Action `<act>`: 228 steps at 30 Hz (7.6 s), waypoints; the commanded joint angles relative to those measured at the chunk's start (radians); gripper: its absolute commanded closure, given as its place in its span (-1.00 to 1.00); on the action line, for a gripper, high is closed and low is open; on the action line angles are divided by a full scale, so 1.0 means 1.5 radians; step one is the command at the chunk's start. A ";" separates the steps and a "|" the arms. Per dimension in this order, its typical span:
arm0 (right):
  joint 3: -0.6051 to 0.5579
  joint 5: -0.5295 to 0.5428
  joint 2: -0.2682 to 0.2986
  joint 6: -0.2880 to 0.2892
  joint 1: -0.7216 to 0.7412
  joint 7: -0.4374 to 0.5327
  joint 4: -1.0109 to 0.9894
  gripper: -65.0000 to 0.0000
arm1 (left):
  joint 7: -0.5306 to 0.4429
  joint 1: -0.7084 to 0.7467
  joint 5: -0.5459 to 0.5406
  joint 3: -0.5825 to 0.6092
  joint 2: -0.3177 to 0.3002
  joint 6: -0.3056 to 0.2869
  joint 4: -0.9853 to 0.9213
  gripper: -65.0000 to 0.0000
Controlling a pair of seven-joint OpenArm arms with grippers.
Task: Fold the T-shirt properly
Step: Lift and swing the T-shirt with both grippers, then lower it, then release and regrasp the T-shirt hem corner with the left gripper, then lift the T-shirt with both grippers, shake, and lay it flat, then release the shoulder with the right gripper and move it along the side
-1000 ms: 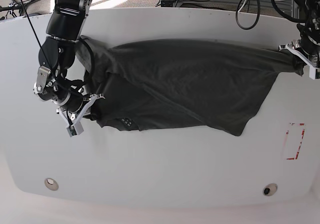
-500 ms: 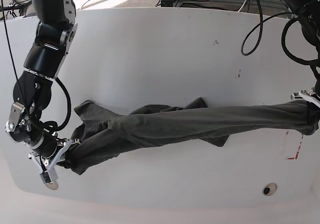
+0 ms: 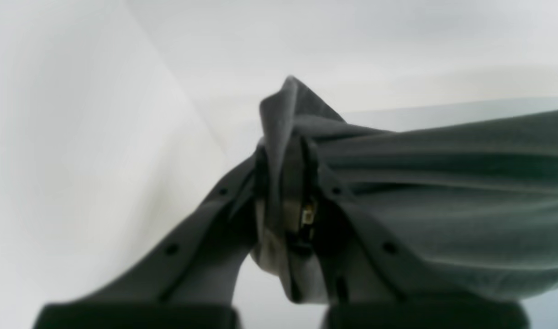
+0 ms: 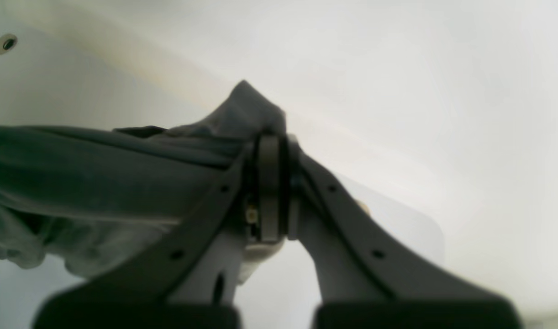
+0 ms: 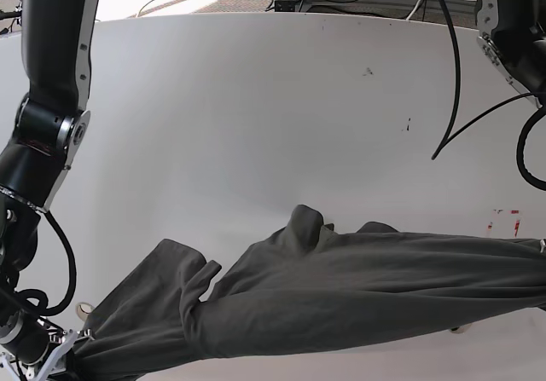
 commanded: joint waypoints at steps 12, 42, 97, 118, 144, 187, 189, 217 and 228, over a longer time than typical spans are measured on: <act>0.058 -0.002 0.010 -0.002 -0.117 0.012 0.034 1.00 | -0.017 0.114 0.001 0.005 0.024 0.003 0.006 1.00; 0.178 -0.002 -0.120 -0.001 -0.661 -0.022 0.225 1.00 | -0.018 0.549 0.006 -0.118 0.095 -0.116 0.006 1.00; 0.177 -0.007 -0.179 -0.004 -0.675 0.002 0.280 1.00 | -0.214 0.048 0.054 0.201 0.135 -0.149 -0.585 -0.63; 0.177 -0.007 -0.180 -0.006 -0.674 0.002 0.280 1.00 | -0.251 0.042 0.047 0.249 0.171 -0.146 -0.685 -0.56; 0.177 -0.007 -0.176 -0.007 -0.632 0.003 0.258 1.00 | -0.147 0.097 0.047 0.165 0.167 -0.106 -0.392 1.00; 0.092 -0.002 0.008 -0.003 -0.042 -0.026 -0.070 1.00 | 0.099 -0.237 0.047 0.087 0.047 -0.182 -0.058 1.00; 0.093 -0.002 0.007 -0.003 -0.070 -0.026 -0.066 1.00 | 0.097 -0.203 0.047 0.075 0.048 -0.182 -0.055 1.00; 0.237 0.056 -0.113 -0.008 -0.668 -0.082 0.210 1.00 | 0.095 0.404 0.050 -0.124 0.096 -0.211 -0.016 1.00; 0.305 0.062 -0.148 -0.007 -0.750 -0.082 0.215 1.00 | 0.095 0.502 0.051 -0.124 0.098 -0.211 -0.016 1.00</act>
